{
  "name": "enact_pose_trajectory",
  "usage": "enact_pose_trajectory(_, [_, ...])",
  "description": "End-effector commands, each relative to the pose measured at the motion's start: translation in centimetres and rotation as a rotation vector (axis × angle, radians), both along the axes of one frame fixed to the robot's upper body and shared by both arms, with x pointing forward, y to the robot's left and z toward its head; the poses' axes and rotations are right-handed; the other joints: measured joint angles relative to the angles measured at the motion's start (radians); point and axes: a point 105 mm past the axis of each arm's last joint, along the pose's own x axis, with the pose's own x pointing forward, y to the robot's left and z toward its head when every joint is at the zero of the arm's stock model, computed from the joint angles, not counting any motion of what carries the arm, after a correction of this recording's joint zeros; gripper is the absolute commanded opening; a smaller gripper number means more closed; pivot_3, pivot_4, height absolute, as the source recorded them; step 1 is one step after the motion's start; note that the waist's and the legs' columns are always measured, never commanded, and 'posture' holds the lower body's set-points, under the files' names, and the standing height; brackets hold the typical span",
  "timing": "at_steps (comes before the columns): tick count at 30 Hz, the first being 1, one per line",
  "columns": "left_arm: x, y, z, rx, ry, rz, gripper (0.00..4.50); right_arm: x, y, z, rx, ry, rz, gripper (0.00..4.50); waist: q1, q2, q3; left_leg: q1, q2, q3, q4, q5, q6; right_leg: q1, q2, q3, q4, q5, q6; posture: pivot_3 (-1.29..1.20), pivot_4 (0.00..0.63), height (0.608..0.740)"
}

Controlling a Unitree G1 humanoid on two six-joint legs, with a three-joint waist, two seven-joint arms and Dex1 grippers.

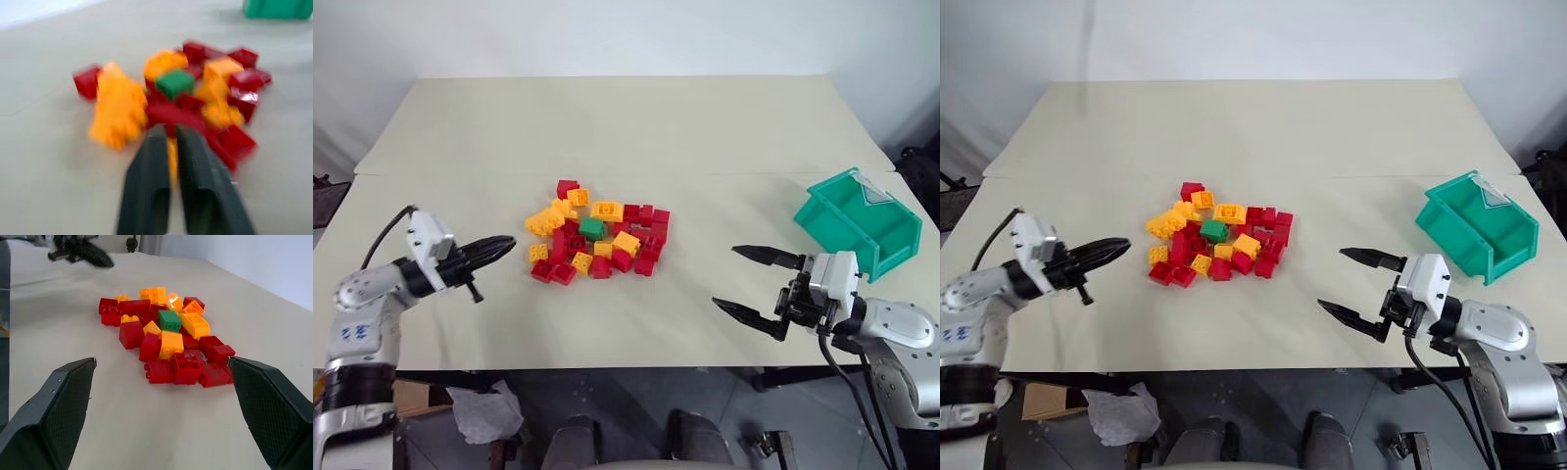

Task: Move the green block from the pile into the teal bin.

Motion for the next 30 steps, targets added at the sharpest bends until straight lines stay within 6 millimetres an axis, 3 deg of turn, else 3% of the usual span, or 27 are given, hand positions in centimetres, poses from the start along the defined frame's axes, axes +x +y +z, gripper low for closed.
enact_pose_trajectory(1, [-1.7,2.3,0.7,0.014,-0.01,0.05,1.51,-0.1,0.2,0.8,0.017,-0.033,0.018,4.5,-0.001,0.0,0.0,0.0,0.0,0.0,0.0,0.0,0.0,-0.001,0.0,0.0,0.0,0.0,0.0,0.0,0.15,0.74])
enact_pose_trajectory(4, [-2.6,4.0,0.2,0.01,-0.024,0.142,2.44,0.1,0.5,0.8,0.015,-0.035,0.034,4.5,0.002,0.0,0.0,0.0,0.001,0.0,0.0,0.0,0.0,-0.001,0.0,0.0,0.001,0.0,0.0,0.0,0.15,0.74])
enact_pose_trajectory(7, [-3.1,4.3,-0.2,0.002,-0.019,0.177,3.33,0.3,0.5,0.8,0.015,-0.036,0.04,4.5,0.005,0.0,0.0,0.0,0.0,0.001,0.0,0.0,0.0,-0.001,0.0,0.001,0.001,0.0,0.0,0.0,0.15,0.74])
enact_pose_trajectory(9, [-3.0,3.8,-0.1,0.004,-0.022,0.159,3.97,0.4,0.5,0.8,0.012,-0.036,0.039,4.5,0.008,0.0,0.0,0.0,0.0,0.001,0.0,0.0,0.0,-0.001,0.0,0.001,0.001,0.0,0.0,0.0,0.15,0.74])
enact_pose_trajectory(11, [-2.2,1.5,0.4,0.007,-0.024,0.076,4.45,0.4,0.3,0.8,0.009,-0.037,0.037,4.5,0.008,-0.001,0.0,-0.001,0.0,0.001,0.0,0.0,0.0,-0.001,0.0,0.001,0.0,0.0,0.0,0.0,0.15,0.74])
enact_pose_trajectory(14, [-0.9,-1.6,1.5,0.022,-0.034,-0.025,4.45,0.5,0.3,0.8,0.007,-0.038,0.034,4.5,0.009,-0.001,0.0,0.0,0.0,0.001,0.0,0.0,0.0,-0.001,0.0,0.001,0.001,0.0,0.0,0.0,0.15,0.74])
enact_pose_trajectory(20, [4.8,-7.4,3.8,0.138,-0.05,-0.157,4.45,0.4,0.2,1.1,0.013,-0.051,0.014,4.5,0.006,-0.001,-0.001,0.0,0.0,0.001,0.0,0.0,0.0,-0.001,0.001,0.001,0.002,0.0,0.0,0.0,0.15,0.74])
enact_pose_trajectory(25, [7.6,-10.0,4.6,0.197,-0.047,-0.213,4.45,0.2,0.4,1.1,0.016,-0.054,0.003,4.5,0.0,-0.001,-0.001,-0.001,0.0,0.003,0.0,0.0,0.0,-0.003,0.001,0.002,0.001,0.0,0.0,0.0,0.15,0.74])
enact_pose_trajectory(30, [10.1,-11.9,3.6,0.356,0.005,-0.254,4.45,0.1,0.3,1.3,0.03,-0.067,-0.031,4.5,0.004,-0.002,-0.001,-0.003,0.0,0.004,0.0,0.0,0.0,-0.005,0.002,0.002,0.001,0.0,0.0,0.0,0.15,0.74])
